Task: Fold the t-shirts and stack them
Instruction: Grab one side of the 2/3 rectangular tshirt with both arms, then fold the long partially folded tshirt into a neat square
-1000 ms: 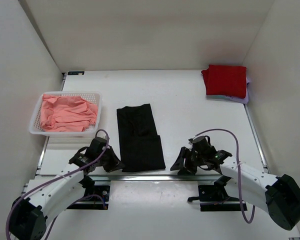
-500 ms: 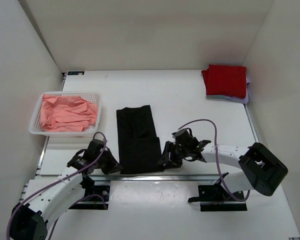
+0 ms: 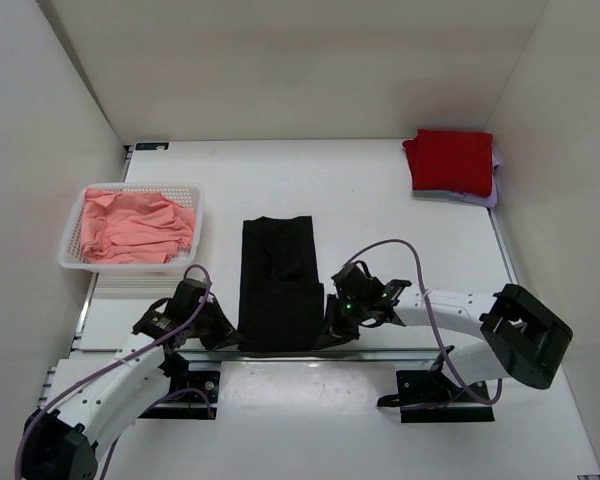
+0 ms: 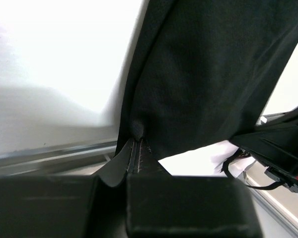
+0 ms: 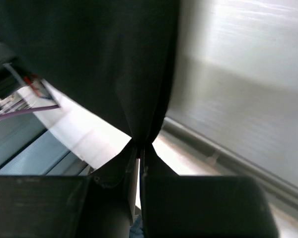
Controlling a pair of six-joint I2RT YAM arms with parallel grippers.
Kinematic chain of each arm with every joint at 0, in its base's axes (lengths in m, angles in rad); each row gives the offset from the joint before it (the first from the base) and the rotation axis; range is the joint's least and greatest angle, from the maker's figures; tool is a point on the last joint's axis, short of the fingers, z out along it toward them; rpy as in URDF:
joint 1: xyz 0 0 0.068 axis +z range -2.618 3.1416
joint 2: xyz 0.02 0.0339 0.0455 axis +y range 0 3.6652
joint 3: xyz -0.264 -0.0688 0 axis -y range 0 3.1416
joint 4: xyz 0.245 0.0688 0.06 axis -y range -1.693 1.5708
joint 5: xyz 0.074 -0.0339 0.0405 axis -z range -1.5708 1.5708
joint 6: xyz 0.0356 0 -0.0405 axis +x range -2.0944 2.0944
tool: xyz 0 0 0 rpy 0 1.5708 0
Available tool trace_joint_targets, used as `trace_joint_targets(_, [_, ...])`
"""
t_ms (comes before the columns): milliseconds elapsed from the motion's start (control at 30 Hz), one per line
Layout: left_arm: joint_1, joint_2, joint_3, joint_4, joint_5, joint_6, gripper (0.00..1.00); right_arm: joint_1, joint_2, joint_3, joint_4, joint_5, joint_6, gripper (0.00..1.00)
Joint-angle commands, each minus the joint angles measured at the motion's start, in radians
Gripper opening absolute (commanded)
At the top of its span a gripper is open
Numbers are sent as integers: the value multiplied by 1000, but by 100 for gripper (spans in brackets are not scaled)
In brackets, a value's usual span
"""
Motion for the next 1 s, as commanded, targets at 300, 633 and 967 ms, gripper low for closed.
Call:
trace_joint_targets(300, [50, 127, 297, -138, 54, 84, 0, -175, -37, 245, -318, -173, -240, 0])
trace_joint_targets(633, [192, 392, 510, -60, 86, 157, 0, -386, 230, 716, -623, -179, -535, 0])
trace_joint_targets(967, [323, 857, 901, 74, 28, 199, 10, -509, 770, 1468, -803, -180, -644, 1])
